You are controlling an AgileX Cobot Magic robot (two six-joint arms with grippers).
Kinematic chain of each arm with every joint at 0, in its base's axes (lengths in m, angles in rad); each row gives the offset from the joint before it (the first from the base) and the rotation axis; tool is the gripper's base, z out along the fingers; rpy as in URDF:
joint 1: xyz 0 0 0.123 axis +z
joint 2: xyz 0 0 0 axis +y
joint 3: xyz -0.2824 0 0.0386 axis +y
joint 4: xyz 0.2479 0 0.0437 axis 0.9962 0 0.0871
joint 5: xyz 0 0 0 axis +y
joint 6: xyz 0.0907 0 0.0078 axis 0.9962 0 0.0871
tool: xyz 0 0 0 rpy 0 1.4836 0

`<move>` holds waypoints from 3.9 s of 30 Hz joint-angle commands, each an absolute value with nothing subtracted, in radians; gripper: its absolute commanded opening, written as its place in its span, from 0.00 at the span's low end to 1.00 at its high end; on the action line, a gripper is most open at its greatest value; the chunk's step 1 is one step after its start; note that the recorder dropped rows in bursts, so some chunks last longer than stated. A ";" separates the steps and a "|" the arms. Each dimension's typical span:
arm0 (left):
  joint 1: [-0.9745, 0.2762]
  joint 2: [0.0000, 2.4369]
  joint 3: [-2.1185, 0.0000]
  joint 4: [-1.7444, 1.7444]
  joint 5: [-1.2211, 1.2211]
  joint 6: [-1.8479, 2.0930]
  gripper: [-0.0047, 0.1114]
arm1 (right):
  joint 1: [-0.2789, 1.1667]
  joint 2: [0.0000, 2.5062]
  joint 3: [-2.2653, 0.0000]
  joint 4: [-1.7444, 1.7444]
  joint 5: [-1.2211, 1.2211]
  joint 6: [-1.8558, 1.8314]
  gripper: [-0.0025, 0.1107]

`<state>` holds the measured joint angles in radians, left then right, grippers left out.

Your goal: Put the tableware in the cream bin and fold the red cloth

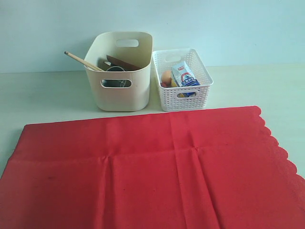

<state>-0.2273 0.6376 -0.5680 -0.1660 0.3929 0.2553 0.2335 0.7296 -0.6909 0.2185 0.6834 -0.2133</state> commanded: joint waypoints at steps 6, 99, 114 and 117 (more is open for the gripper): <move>-0.232 0.641 -0.577 -0.163 0.387 0.255 0.04 | 0.233 0.722 -0.687 0.233 0.682 -0.211 0.02; 0.210 1.836 -0.759 -0.814 0.744 0.675 0.61 | 0.233 1.213 -0.718 0.301 0.814 -0.216 0.02; 0.210 1.892 -0.770 -1.097 1.009 1.016 0.61 | 0.233 1.213 -0.718 0.301 0.814 -0.221 0.02; 0.210 1.892 -0.781 -1.128 1.064 1.048 0.61 | 0.233 1.213 -0.718 0.301 0.814 -0.225 0.02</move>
<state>0.2101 1.8908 -0.7680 -1.0778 0.9946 1.0041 0.2335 1.2103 -0.7100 0.2990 0.8115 -0.2135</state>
